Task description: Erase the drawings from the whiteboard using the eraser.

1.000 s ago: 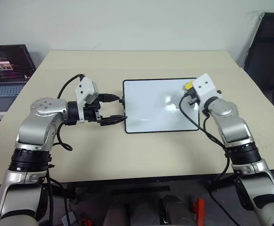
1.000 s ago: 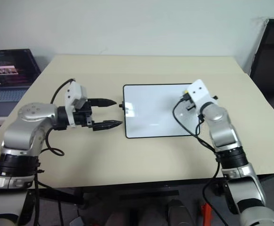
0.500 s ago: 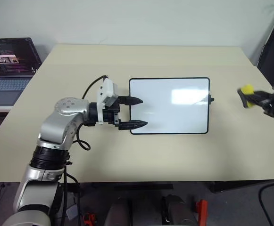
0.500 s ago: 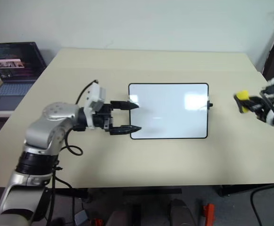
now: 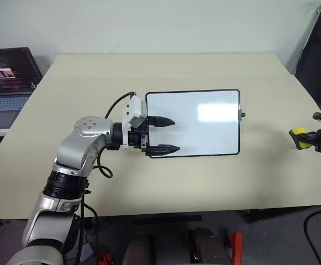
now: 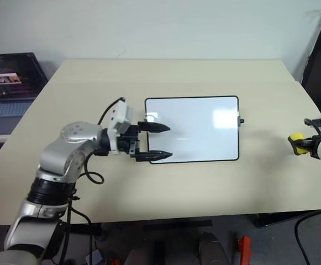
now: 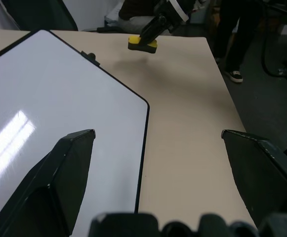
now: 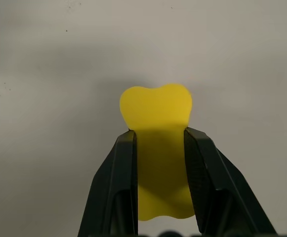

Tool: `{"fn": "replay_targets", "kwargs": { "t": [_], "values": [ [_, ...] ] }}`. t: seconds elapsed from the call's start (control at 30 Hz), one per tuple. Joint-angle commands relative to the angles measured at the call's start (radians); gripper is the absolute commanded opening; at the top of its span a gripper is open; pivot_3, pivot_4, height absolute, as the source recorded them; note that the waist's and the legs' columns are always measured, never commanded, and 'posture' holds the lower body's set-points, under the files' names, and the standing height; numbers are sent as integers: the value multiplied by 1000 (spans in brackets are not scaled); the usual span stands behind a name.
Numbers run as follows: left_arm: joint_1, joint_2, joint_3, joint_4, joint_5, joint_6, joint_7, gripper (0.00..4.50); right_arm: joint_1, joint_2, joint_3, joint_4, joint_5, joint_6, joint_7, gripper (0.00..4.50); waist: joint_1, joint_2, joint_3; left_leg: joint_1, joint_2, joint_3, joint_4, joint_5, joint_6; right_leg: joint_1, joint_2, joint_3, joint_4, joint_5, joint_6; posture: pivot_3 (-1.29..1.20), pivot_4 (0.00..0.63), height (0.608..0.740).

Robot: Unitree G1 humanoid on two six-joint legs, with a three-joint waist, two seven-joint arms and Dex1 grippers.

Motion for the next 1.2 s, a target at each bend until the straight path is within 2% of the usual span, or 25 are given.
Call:
{"fn": "replay_targets", "kwargs": {
  "t": [0.03, 0.27, 0.37, 0.43, 0.57, 0.67, 0.77, 0.93, 1.07, 1.2],
  "values": [
    [2, 17, 29, -48, -12, 2, 10, 4500, -36, -4, 0, 35, -12, -26, 5, 1955, 1, 0, 0, 0, 0, 0, 0, 0, 0, 0, 0, 0, 0, 0, 0, 0, 150, 740],
    [4, 29, 63, -41, -2, -9, 61, 4500, -58, 2, -7, 31, -2, -8, 5, 4408, 0, 0, 0, 0, 0, 0, 0, 0, 0, 0, 0, 0, 0, 0, 0, 0, 150, 740],
    [14, 20, 150, -21, 4, -42, 162, 4500, -40, 10, -66, -90, 48, 14, -11, 4465, -1, 1, 1, 0, 0, 0, 0, 0, 0, 0, 0, 0, 0, 0, 0, 0, 150, 740],
    [42, 0, 233, 10, 21, -73, 281, 4500, -4, 67, -149, -210, 104, 6, -61, 4465, -3, 2, 1, 0, 0, 0, 0, 0, 0, 0, 0, 0, 1, 0, 0, 0, 150, 740],
    [111, -45, 279, 63, 77, -118, 432, 4500, 109, 205, -226, -329, 124, -117, -163, 4465, 3, 2, 0, 1, 1, -3, 1, 0, 0, 2, 0, -2, 1, 0, 0, 0, 150, 740],
    [153, -100, 262, 122, 153, -192, 540, 4500, 172, 304, -247, -317, 100, -247, -258, 4465, 13, 2, 0, 1, 0, -3, 2, 0, 0, 4, -1, -2, 0, 1, 1, 0, 150, 740],
    [144, -197, 251, 223, 250, -315, 704, 4500, 197, 365, -272, -261, 92, -355, -335, 4465, 31, 2, 0, 0, -2, -2, 3, 0, -1, 3, -3, -2, 0, 2, 2, 0, 150, 740],
    [115, -295, 234, 366, 331, -473, 840, 4500, 230, 413, -252, -230, 102, -447, -346, 4465, 31, 2, 0, 0, -3, -1, 3, 0, -1, 4, -4, -1, -1, 3, 5, 0, 150, 740],
    [97, -331, 216, 504, 390, -610, 907, 4500, 238, 455, -238, -220, 105, -491, -357, 4465, 21, 2, 0, 1, -2, -1, 2, 0, -1, 4, -3, 0, 0, 3, 4, 0, 150, 740],
    [64, -344, 231, 603, 395, -673, 959, 4500, 228, 492, -222, -194, 89, -554, -379, 4465, 18, 2, 0, 2, -2, -1, 2, 0, -1, 4, -2, 0, 0, 3, 4, 0, 150, 740]
  ]
}}
